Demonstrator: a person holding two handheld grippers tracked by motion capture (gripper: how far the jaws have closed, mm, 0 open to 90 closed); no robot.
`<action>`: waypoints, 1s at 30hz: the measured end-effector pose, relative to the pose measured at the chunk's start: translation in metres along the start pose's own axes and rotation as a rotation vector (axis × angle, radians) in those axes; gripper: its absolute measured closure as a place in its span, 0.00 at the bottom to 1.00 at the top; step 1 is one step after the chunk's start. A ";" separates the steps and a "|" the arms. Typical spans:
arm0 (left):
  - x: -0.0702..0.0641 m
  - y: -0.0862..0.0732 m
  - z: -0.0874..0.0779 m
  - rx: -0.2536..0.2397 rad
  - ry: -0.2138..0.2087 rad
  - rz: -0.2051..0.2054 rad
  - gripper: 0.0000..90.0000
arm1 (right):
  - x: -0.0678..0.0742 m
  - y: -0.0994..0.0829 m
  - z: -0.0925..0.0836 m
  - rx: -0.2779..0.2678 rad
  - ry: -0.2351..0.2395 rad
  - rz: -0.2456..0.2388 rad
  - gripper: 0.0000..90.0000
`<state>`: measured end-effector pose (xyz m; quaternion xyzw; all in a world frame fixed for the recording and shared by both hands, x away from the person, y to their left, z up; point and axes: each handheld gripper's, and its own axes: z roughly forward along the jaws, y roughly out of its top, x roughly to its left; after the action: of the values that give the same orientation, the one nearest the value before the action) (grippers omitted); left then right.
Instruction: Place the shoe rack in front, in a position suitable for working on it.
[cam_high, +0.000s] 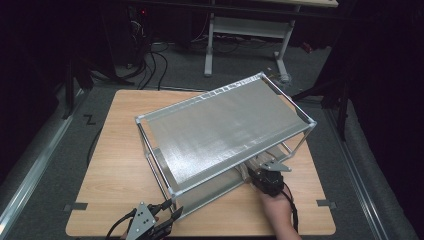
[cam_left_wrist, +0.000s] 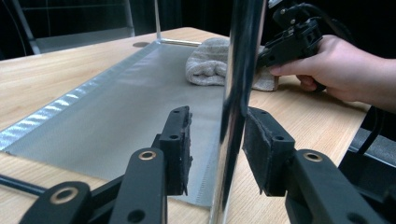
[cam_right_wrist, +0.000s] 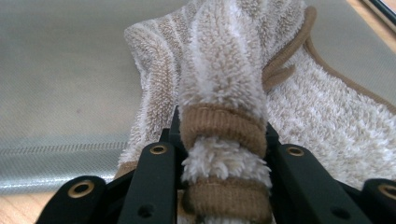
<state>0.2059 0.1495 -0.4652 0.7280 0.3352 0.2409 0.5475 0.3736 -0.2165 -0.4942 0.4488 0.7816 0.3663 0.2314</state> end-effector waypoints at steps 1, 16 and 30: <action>0.000 0.000 0.000 0.001 0.005 0.000 0.67 | 0.000 0.000 0.000 0.000 0.001 -0.006 0.78; -0.005 0.000 -0.004 -0.012 -0.010 0.035 0.81 | 0.007 0.004 -0.005 -0.070 0.025 0.004 0.77; -0.015 0.004 0.007 -0.010 -0.074 0.053 0.89 | 0.096 0.008 -0.013 -0.108 0.246 -0.119 0.78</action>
<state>0.2013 0.1331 -0.4635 0.7422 0.2939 0.2298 0.5567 0.3216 -0.1349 -0.4831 0.3403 0.8085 0.4454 0.1791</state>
